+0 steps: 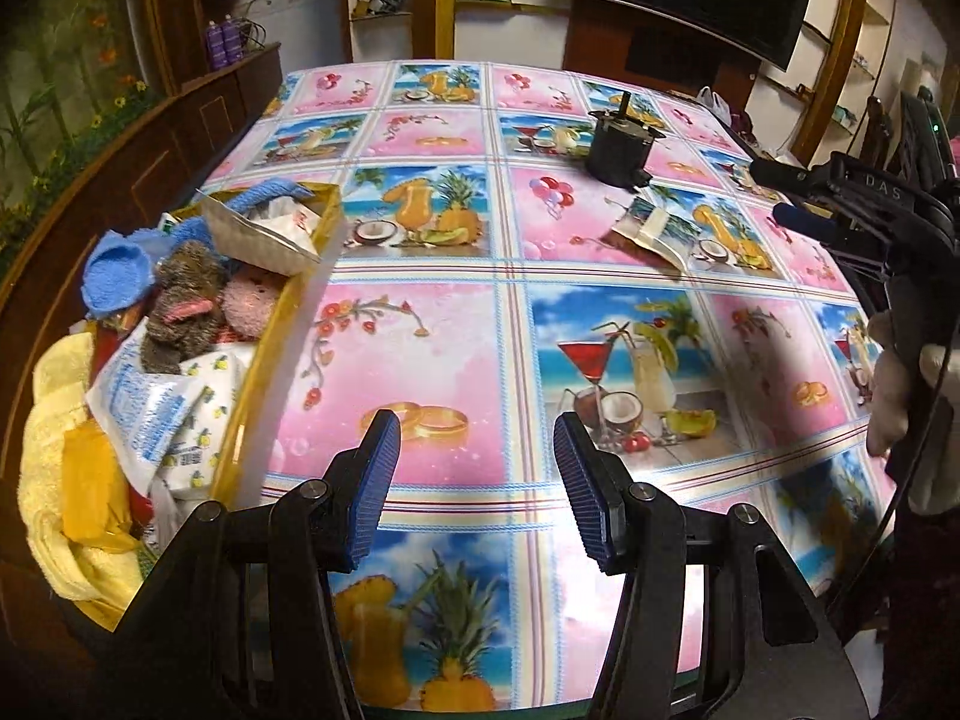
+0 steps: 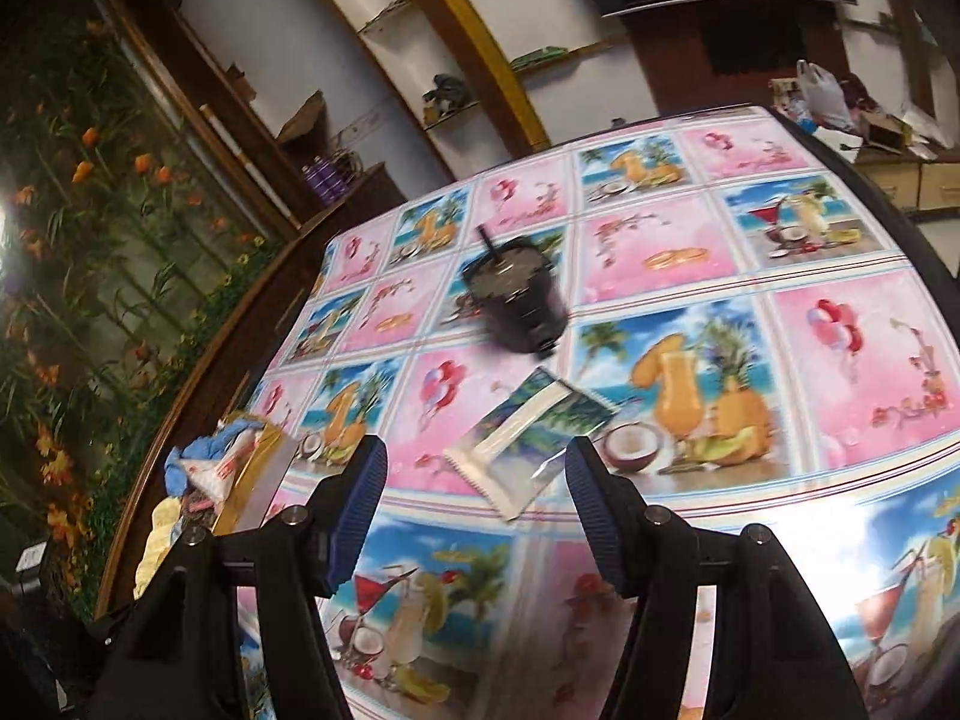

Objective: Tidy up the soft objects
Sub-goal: 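Grasp the green-and-white printed packet with the right gripper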

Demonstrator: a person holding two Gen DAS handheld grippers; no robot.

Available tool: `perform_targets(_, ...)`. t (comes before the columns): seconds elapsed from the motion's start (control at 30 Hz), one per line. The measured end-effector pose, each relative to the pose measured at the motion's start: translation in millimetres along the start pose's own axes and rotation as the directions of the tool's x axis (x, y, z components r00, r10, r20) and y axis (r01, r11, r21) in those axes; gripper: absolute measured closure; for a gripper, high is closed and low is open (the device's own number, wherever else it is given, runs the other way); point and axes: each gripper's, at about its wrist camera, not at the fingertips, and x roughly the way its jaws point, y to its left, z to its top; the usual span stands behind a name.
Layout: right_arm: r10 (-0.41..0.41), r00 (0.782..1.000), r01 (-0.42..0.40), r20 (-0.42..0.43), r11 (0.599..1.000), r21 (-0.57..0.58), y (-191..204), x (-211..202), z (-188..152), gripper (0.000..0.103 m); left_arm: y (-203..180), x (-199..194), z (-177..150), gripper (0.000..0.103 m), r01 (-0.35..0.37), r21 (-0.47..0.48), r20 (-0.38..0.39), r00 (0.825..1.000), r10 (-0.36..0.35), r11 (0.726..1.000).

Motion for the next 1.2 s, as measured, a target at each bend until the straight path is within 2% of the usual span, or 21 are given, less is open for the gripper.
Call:
perform_targets(0.1,-0.061,0.997,0.058,0.041,0.997,0.057,-25.9,-7.8,12.9,0.041,-3.7,3.2,0.2,0.05,0.032,-0.006,-0.01,0.999,-0.032,0.999)
perform_targets(0.2,-0.113,0.993,0.112,0.024,0.992,0.051,-34.2,1.5,22.9,0.041,-8.3,5.0,-0.2,0.05,0.041,0.003,-0.015,0.999,-0.041,0.999)
perform_targets(0.37,-0.192,0.977,0.184,-0.093,0.979,-0.087,-16.0,54.1,34.0,0.041,-8.6,0.7,-1.9,0.05,0.046,0.007,-0.008,0.999,-0.045,0.999)
perform_targets(0.43,-0.222,0.966,0.209,-0.133,0.972,-0.104,-13.4,73.9,33.8,0.041,-6.2,-0.8,-2.8,0.05,0.039,0.004,-0.008,0.999,-0.039,0.999)
perform_targets(0.6,-0.267,0.942,0.232,-0.206,0.956,-0.178,3.9,114.2,29.9,0.042,0.5,-2.1,-5.5,0.05,0.017,-0.005,-0.008,1.0,-0.017,1.0)
perform_targets(0.63,-0.283,0.932,0.236,-0.227,0.948,-0.212,9.8,120.7,25.3,0.042,1.1,-2.6,-6.2,0.049,0.01,-0.004,-0.006,1.0,-0.01,1.0)
perform_targets(0.7,-0.313,0.925,0.243,-0.216,0.924,-0.295,25.1,121.7,16.1,0.044,2.1,-3.1,-6.4,0.049,-0.003,-0.001,0.002,1.0,0.003,1.0)
perform_targets(0.83,-0.294,0.922,0.176,-0.253,0.898,-0.404,50.4,112.8,-10.1,0.048,3.1,-1.8,-7.1,0.049,-0.002,0.003,0.005,1.0,0.002,1.0)
perform_targets(1.0,-0.202,0.912,-0.003,-0.356,0.867,-0.499,71.2,76.7,-61.5,0.047,5.0,3.7,-10.9,0.049,0.002,-0.001,-0.01,1.0,-0.002,1.0)
perform_targets(1.07,-0.157,0.908,-0.058,-0.388,0.87,-0.49,69.1,57.7,-75.6,0.046,3.8,6.1,-12.2,0.049,-0.002,0.002,-0.012,1.0,0.002,1.0)
perform_targets(1.1,-0.108,0.919,-0.083,-0.378,0.887,-0.454,63.0,45.6,-78.3,0.046,2.1,7.7,-12.9,0.049,-0.009,0.008,-0.011,1.0,0.009,1.0)
perform_targets(1.2,0.021,0.971,-0.09,-0.237,0.955,-0.283,30.0,16.8,-66.9,0.04,-8.3,14.6,-15.7,0.049,-0.056,0.041,-0.002,0.998,0.057,0.998)
